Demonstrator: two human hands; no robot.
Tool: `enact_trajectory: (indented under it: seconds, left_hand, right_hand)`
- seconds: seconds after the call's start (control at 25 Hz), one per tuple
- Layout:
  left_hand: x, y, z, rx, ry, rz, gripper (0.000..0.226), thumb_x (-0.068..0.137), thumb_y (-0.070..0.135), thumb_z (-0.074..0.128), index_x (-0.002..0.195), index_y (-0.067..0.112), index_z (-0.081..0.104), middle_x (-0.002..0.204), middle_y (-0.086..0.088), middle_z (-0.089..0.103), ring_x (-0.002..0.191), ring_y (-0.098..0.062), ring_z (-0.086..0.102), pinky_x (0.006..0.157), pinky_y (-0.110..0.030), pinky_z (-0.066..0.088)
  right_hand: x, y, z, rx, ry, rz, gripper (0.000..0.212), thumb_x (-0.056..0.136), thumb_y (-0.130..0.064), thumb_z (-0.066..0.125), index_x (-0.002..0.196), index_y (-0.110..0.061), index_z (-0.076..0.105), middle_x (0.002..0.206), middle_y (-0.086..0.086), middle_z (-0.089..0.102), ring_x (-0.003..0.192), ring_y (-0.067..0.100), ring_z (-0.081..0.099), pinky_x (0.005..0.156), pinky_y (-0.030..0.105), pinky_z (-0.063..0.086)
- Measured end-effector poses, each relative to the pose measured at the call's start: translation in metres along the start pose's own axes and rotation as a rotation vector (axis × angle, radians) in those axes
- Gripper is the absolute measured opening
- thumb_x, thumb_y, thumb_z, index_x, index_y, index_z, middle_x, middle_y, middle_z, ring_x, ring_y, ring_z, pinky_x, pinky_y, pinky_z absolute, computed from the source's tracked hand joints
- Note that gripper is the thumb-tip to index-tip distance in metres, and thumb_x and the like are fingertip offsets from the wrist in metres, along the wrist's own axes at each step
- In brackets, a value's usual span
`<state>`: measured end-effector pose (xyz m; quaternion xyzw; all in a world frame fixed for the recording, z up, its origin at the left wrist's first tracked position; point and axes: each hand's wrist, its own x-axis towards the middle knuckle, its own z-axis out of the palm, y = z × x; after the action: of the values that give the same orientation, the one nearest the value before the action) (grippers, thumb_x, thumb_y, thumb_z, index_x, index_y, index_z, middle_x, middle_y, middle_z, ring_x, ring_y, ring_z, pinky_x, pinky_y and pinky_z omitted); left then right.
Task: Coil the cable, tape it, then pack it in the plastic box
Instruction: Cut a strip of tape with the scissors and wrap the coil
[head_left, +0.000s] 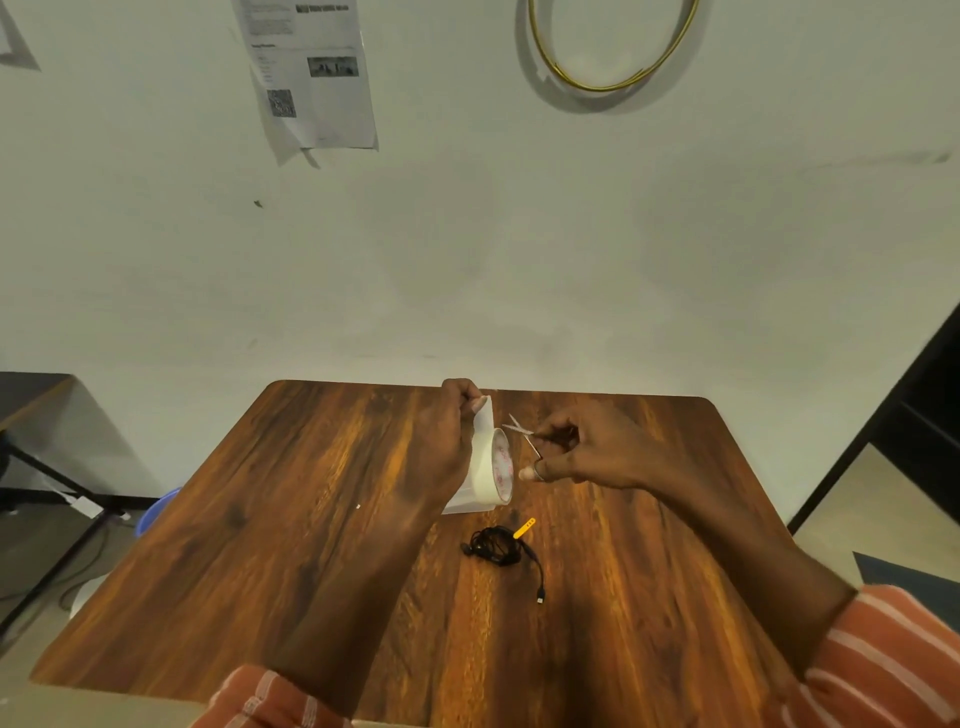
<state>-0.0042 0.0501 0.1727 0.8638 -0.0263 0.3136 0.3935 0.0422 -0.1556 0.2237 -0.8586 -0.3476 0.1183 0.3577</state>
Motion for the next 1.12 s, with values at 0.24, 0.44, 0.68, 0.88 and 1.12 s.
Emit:
enact_trajectory:
  seconds: [0.24,0.44,0.68,0.88,1.12]
  left_hand:
    - [-0.001,0.012,-0.004,0.063,0.005,0.084,0.017,0.099,0.016,0.047,0.109,0.006,0.056,0.096,-0.001,0.065,0.075,-0.012,0.060,0.060,-0.015,0.045]
    - [0.001,0.015,-0.002,0.053,0.014,0.149,0.021,0.096,0.016,0.044,0.105,0.002,0.059,0.096,-0.009,0.069,0.077,-0.021,0.066,0.064,-0.039,0.056]
    - [0.004,0.018,-0.005,0.087,0.005,0.122,0.031,0.096,0.026,0.043,0.109,0.003,0.057,0.099,-0.011,0.069,0.078,-0.023,0.066,0.067,-0.036,0.057]
    - [0.008,0.014,-0.005,0.086,0.025,0.122,0.019,0.098,0.016,0.044,0.110,0.004,0.054,0.099,-0.008,0.068,0.076,-0.021,0.065,0.063,-0.038,0.057]
    - [0.004,0.012,0.003,0.110,0.000,0.010,0.008,0.100,0.011,0.050,0.104,0.008,0.056,0.091,0.004,0.061,0.072,-0.009,0.057,0.060,-0.022,0.048]
  right_hand:
    - [0.025,-0.026,-0.028,-0.316,-0.250,0.055,0.030,0.069,-0.043,0.083,0.083,-0.018,0.077,0.073,-0.003,0.071,0.065,0.015,0.066,0.055,0.027,0.052]
    - [0.046,-0.043,-0.045,-0.378,-0.357,0.102,0.035,0.072,-0.037,0.082,0.097,-0.014,0.075,0.083,0.002,0.073,0.069,0.019,0.070,0.056,0.025,0.055]
    - [0.062,-0.046,-0.048,-0.418,-0.449,0.105,0.033,0.074,-0.032,0.082,0.099,-0.011,0.075,0.093,0.009,0.075,0.076,0.025,0.072,0.065,0.030,0.058]
    - [0.066,-0.037,-0.046,-0.376,-0.407,0.067,0.025,0.077,-0.019,0.081,0.098,-0.008,0.076,0.087,0.013,0.076,0.065,0.023,0.072,0.062,0.030,0.060]
    - [0.050,-0.015,-0.033,-0.229,-0.484,0.155,0.022,0.081,-0.030,0.076,0.095,-0.013,0.072,0.087,-0.001,0.069,0.081,0.016,0.067,0.067,0.030,0.060]
